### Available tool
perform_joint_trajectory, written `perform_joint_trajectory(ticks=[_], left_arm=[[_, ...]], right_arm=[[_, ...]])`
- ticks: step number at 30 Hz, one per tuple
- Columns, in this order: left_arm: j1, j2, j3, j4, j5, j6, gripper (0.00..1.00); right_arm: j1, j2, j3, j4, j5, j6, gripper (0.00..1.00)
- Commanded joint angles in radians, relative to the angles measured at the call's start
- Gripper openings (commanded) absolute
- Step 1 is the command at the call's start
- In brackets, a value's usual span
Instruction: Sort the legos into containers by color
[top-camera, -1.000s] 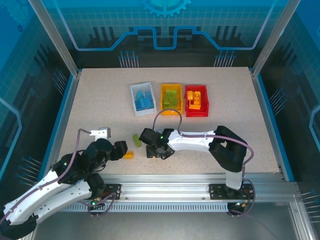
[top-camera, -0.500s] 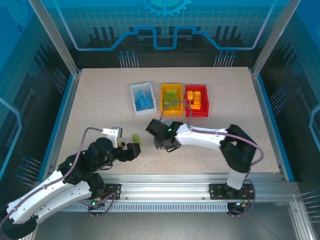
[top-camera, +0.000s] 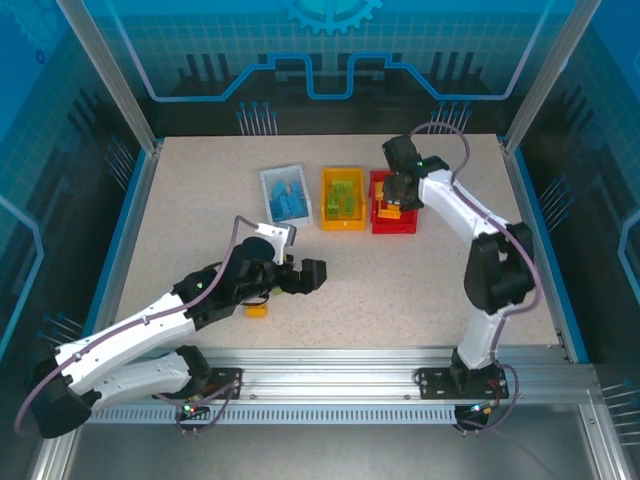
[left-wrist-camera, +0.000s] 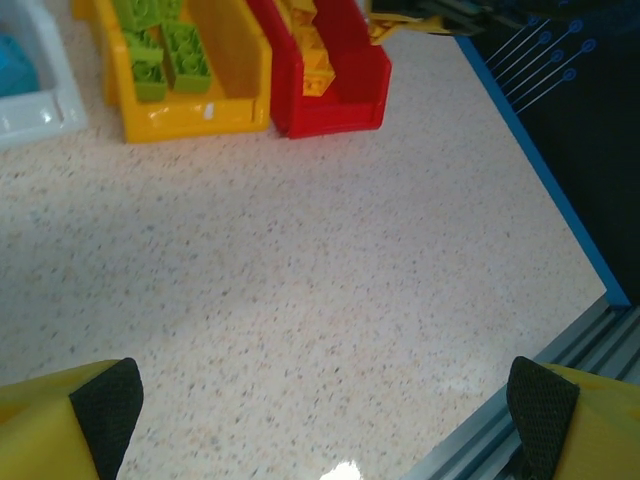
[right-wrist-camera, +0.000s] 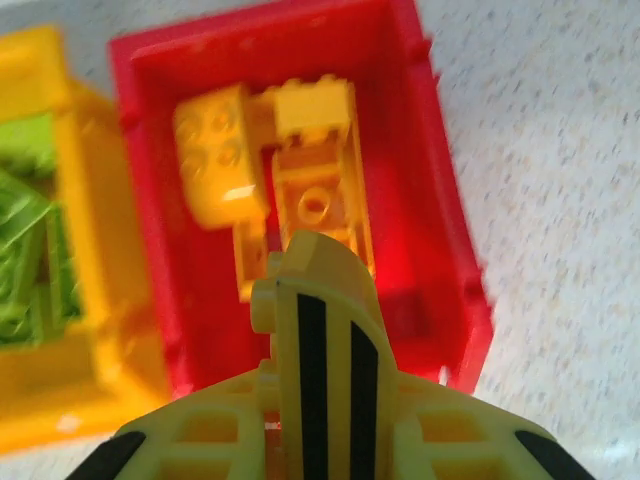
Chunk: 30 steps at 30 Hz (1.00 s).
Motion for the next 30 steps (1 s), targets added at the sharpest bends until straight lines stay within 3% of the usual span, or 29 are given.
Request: perform_joint_trajectory(ticks=[1, 8, 14, 20, 24, 30], left_arm=[[-0.004, 0.023, 0.049, 0.048, 0.005, 0.043, 0.99], [-0.004, 0.024, 0.036, 0.046, -0.001, 0.042, 0.99], [-0.004, 0.012, 0.030, 0.017, -0.018, 0.030, 0.99], [-0.003, -0.009, 0.041, -0.099, -0.099, -0.006, 0.97], [0.025, -0.029, 0.050, -0.298, -0.213, -0.101, 0.93], [0.217, -0.032, -0.027, -0.433, -0.087, -0.199, 0.85]], right_arm=[[-0.036, 0.129, 0.136, -0.136, 0.030, -0.078, 0.20], [-0.040, 0.250, 0.257, -0.204, 0.098, -0.072, 0.26], [-0.014, 0.246, 0.264, -0.198, 0.097, -0.075, 0.50], [0.026, 0.133, 0.257, -0.191, 0.093, -0.070, 0.56], [0.068, 0.004, 0.237, -0.177, 0.108, -0.070, 0.56], [0.214, -0.287, -0.035, 0.020, 0.058, -0.111, 0.58]])
